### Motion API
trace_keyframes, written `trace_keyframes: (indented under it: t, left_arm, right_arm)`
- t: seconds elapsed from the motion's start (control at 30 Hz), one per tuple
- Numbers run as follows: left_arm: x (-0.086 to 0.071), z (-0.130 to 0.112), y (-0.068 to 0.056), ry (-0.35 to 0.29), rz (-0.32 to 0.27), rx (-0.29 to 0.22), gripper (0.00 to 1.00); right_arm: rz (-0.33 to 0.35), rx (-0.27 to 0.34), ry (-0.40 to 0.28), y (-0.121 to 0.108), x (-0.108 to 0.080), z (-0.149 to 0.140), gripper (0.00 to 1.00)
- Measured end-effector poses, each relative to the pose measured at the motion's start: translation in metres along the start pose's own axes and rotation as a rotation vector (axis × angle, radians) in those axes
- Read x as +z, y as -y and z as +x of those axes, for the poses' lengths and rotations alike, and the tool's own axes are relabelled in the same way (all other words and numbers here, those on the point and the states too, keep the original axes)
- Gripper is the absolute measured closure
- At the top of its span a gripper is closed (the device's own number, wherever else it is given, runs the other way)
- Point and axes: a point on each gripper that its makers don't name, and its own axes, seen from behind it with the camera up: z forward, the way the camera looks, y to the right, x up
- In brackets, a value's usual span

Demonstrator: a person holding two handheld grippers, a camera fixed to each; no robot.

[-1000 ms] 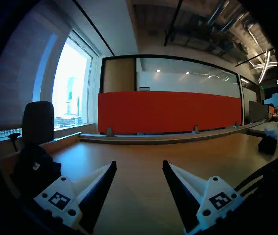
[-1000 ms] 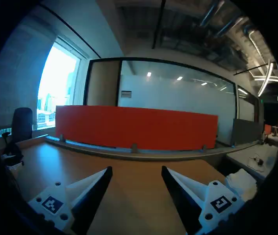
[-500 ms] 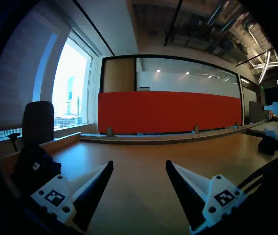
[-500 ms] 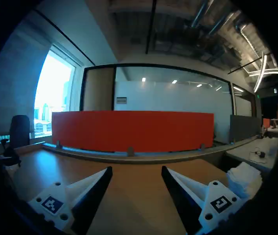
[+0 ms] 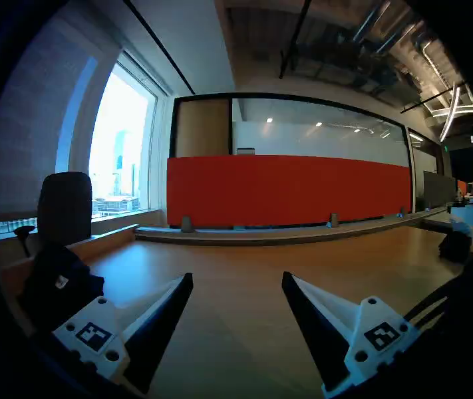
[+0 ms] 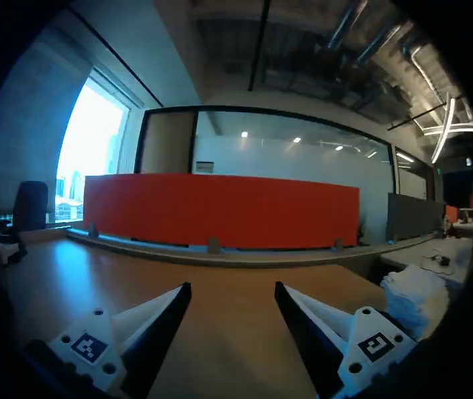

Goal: Fold towel

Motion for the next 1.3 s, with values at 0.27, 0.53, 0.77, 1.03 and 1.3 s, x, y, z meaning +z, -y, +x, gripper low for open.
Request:
trace_keyframes:
  t: [0.27,0.53,0.77,1.03,1.3]
  left_arm:
    - [0.000,0.000,0.000,0.000,0.000,0.000,0.01]
    - [-0.001,0.000,0.000,0.000,0.000,0.000,0.00]
    - [-0.001,0.000,0.000,0.000,0.000,0.000,0.00]
    - [-0.001,0.001,0.000,0.000,0.000,0.001,0.00]
    - [-0.001,0.001,0.000,0.000,0.000,0.000,0.00]
  right_arm:
    - [-0.010,0.045,0.003,-0.014,0.000,-0.019,0.03]
    - [-0.014,0.080,0.006,-0.021,-0.001,-0.034,0.03]
    - [-0.017,0.100,0.008,-0.025,-0.003,-0.037,0.03]
    - [-0.009,0.090,0.009,-0.023,-0.003,-0.038,0.03]
    - [-0.004,0.067,0.011,-0.018,-0.003,-0.038,0.03]
